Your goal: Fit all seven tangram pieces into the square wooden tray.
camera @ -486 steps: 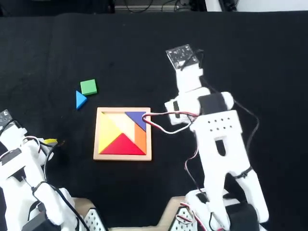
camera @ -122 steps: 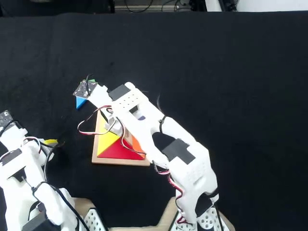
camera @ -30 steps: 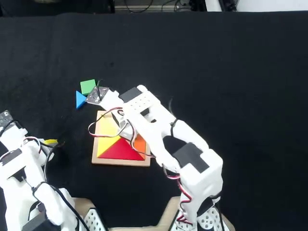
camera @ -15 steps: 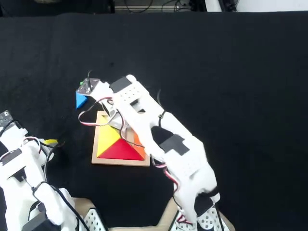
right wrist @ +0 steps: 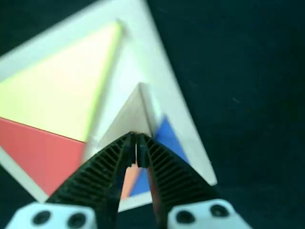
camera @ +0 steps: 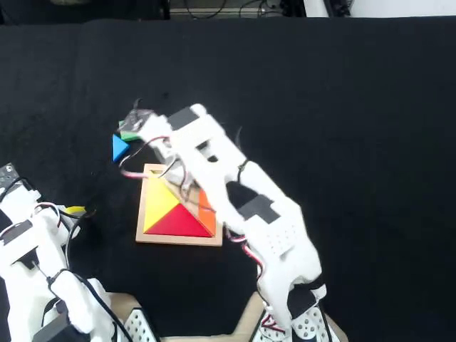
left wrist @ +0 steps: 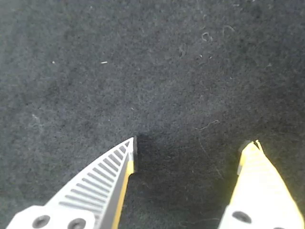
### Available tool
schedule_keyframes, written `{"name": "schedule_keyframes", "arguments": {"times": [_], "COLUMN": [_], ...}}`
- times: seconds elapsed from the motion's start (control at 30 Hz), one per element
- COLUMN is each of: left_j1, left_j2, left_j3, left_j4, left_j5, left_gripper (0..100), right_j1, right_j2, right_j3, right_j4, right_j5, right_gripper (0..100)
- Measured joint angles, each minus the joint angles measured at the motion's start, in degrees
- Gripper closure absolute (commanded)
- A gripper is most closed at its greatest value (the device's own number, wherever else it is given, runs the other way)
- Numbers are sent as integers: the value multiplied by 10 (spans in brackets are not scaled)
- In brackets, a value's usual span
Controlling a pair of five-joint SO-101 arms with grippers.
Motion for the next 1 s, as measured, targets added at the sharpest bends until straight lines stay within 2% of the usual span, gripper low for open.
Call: {"name": "schedule_keyframes", "arguments": {"times": [0.87,1.0], "left_j1": [0,0], "left_j2": [0,0], "left_j3": [0,0], "left_j4": [0,0], "left_j5": [0,0], "left_gripper": [661,661], "right_j1": [-19,-40], "right_j2": [-21,-84], "right_j3": [0,30], "right_j4": [16,20], "right_j5": [-3,-52], "right_gripper": [971,874]}}
